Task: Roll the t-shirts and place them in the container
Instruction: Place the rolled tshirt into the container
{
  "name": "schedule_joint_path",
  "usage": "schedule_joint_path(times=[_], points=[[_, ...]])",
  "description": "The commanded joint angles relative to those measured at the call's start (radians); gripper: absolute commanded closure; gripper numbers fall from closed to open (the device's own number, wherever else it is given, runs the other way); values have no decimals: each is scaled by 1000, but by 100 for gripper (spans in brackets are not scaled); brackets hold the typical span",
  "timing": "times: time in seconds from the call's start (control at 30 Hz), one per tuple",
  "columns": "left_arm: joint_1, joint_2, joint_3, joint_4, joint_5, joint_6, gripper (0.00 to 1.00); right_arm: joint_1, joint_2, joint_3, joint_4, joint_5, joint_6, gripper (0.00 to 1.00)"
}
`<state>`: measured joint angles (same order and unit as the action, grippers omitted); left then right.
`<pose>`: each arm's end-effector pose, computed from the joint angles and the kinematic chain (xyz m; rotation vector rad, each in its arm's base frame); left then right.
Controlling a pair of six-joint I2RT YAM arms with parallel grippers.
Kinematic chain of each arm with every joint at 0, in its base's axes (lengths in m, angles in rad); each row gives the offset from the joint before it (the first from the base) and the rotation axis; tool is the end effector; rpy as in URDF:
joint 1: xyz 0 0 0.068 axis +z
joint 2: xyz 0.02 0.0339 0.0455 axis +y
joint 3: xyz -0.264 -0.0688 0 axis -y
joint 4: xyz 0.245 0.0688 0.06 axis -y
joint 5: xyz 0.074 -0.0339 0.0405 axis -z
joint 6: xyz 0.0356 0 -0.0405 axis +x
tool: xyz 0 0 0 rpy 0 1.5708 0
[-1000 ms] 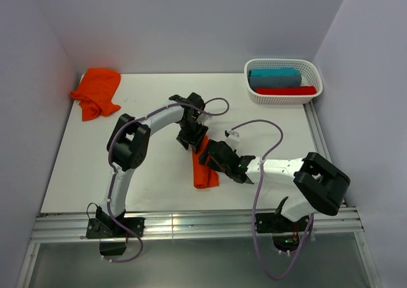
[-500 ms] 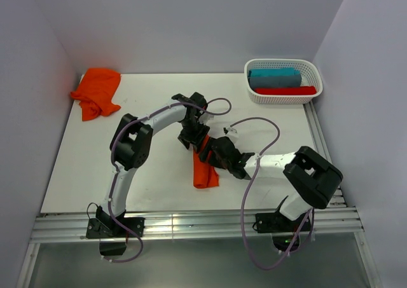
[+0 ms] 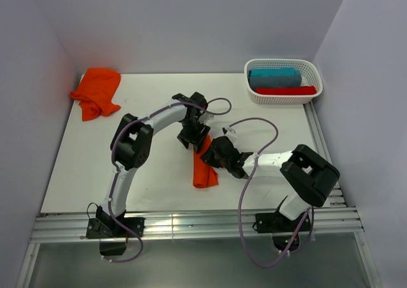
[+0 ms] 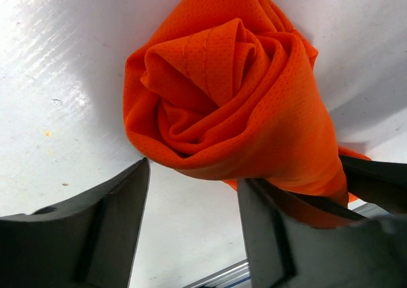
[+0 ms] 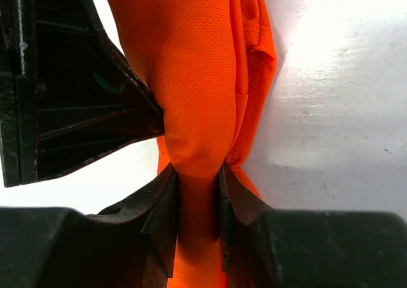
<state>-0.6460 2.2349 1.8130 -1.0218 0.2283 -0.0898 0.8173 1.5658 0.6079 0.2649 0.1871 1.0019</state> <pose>0.3501 -0.2741 0.1680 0.8671 2.9552 -0.3999 0.2050 0.2088 0.1420 0.3212 2.3416 0.7388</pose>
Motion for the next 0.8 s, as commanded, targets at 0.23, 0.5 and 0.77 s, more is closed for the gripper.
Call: schedule_joint_path(times=[0.23,0.5,0.77], points=[[26,-8,215,-34,69,15,22,-6,-12,20,-95,34,41,100],[163,-142,321,-77,229,21,22,-20,-101,10,-127,58,113,100],[293,-458,71,-2,261,79,23,-76,-294,12,-145,104,182,100]])
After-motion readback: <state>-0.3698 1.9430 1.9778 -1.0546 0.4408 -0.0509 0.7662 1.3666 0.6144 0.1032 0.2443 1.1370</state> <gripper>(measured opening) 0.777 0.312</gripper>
